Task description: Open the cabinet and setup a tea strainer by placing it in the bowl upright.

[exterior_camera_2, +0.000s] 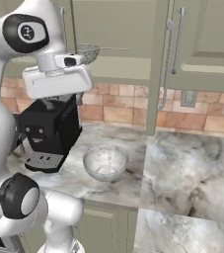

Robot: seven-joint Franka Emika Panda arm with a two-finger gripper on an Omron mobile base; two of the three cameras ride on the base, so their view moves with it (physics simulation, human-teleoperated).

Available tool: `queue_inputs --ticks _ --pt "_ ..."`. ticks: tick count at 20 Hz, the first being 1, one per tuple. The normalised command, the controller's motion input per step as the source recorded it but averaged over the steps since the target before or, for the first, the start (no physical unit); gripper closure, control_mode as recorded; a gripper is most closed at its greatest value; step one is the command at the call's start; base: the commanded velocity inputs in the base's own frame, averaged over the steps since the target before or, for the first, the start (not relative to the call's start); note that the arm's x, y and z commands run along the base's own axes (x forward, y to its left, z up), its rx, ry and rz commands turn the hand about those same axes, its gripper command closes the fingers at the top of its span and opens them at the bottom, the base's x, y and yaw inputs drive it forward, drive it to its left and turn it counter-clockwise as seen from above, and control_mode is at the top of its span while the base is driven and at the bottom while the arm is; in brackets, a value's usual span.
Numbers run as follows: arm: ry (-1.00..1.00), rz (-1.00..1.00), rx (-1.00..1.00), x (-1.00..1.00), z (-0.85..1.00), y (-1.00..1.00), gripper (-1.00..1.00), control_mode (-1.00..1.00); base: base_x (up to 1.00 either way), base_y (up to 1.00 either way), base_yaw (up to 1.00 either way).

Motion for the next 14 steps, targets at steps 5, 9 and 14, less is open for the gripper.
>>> queue_inputs --ticks 5,9,14 --pt "-0.8 -0.01 0.07 0.0 0.0 0.51 -1.0 -1.0 0.0 0.0 0.0" --pt "-1.0 0.09 0.0 -0.07 0.02 0.23 -1.0 -1.0 0.0 0.0 0.0" --pt "-0.84 0.11 0.0 0.05 0.15 0.02 -1.0 -1.0 0.0 0.0 0.0"
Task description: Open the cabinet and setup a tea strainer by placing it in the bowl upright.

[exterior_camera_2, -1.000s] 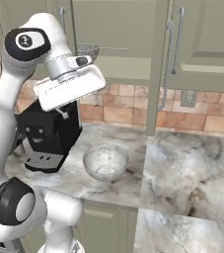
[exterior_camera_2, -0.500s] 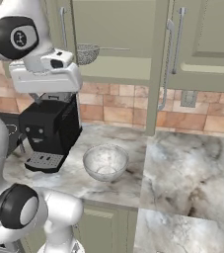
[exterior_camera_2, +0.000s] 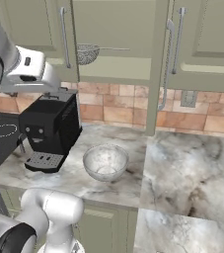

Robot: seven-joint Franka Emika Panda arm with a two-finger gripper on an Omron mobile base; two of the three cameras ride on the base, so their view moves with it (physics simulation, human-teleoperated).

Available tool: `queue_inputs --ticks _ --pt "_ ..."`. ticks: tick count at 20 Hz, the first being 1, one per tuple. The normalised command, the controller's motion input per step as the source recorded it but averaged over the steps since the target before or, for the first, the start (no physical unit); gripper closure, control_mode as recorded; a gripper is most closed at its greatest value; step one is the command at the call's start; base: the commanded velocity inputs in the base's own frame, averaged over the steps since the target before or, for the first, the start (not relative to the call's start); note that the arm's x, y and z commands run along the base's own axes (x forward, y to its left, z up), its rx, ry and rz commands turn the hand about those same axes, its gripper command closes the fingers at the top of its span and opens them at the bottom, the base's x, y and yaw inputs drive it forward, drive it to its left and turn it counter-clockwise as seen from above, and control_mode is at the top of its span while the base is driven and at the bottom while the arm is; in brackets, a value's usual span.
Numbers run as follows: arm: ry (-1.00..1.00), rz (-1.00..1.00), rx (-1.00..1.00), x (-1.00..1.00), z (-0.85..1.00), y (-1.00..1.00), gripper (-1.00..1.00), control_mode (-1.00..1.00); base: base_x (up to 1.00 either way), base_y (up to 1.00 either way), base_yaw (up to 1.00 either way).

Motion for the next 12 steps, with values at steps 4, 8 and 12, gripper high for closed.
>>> queue_inputs --ticks 4,8,12 --pt "-0.49 0.0 0.0 0.24 0.45 0.0 -1.0 -1.0 0.0 0.0 0.0" --pt "-0.43 -0.02 0.0 0.24 0.43 0.15 -1.0 -1.0 0.0 0.0 0.0" --pt "-0.38 -0.1 0.01 0.21 0.37 0.27 -1.0 -1.0 0.0 0.0 0.0"
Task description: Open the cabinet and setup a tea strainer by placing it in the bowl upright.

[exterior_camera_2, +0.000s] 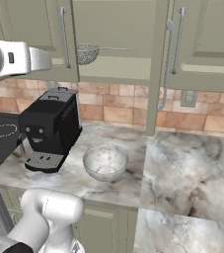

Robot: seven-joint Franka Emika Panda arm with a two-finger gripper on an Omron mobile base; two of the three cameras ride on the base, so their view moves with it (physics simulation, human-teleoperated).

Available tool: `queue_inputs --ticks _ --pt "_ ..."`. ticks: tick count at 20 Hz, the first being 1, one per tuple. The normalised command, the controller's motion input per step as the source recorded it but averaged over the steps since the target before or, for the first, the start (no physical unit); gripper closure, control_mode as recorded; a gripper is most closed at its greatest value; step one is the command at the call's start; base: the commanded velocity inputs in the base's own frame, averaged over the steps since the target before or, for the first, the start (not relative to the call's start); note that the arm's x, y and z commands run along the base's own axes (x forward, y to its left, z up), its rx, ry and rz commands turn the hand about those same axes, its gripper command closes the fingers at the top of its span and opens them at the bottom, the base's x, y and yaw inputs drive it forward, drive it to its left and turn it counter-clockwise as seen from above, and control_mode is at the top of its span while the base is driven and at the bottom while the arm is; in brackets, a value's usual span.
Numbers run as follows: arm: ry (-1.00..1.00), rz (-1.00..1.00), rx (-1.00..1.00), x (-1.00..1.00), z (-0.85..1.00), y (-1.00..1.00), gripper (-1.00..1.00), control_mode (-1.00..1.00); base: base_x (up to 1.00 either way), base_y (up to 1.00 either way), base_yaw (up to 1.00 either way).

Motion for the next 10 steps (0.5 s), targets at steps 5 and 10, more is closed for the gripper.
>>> queue_inputs --ticks 5,10 --pt "-0.06 -0.16 0.01 0.09 0.23 0.19 -1.0 -1.0 0.0 0.0 0.0" --pt "0.02 -0.03 0.04 0.11 0.0 0.0 -1.0 -1.0 0.0 0.0 0.0"
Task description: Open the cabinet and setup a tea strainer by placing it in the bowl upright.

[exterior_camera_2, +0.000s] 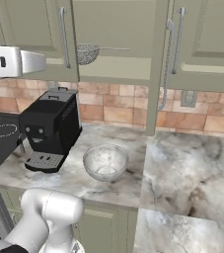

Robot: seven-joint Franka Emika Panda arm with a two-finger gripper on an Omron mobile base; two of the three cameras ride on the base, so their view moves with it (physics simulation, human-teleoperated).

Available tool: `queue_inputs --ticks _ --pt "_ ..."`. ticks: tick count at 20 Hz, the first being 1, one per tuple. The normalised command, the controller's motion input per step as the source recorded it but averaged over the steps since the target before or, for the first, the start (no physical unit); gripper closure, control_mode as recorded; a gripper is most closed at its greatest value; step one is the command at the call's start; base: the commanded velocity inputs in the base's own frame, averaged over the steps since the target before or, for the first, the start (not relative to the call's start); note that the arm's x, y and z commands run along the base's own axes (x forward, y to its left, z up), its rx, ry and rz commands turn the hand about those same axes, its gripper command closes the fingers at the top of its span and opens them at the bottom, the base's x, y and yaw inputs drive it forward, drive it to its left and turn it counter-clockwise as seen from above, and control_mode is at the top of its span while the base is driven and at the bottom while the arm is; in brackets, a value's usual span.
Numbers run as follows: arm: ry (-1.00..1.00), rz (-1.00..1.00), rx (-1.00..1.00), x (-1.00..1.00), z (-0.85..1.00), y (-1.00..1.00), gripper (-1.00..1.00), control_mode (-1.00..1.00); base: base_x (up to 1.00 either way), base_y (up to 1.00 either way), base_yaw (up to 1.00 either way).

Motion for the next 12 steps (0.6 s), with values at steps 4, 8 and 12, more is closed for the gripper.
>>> queue_inputs --ticks 4,8,12 --pt "0.01 0.0 0.1 0.18 0.02 0.0 -1.0 -1.0 0.0 0.0 0.0" --pt "0.07 0.0 0.11 0.38 0.11 0.0 -1.0 -1.0 0.0 0.0 0.0" --pt "0.06 0.0 0.05 0.55 -0.03 0.0 -1.0 -1.0 0.0 0.0 0.0"
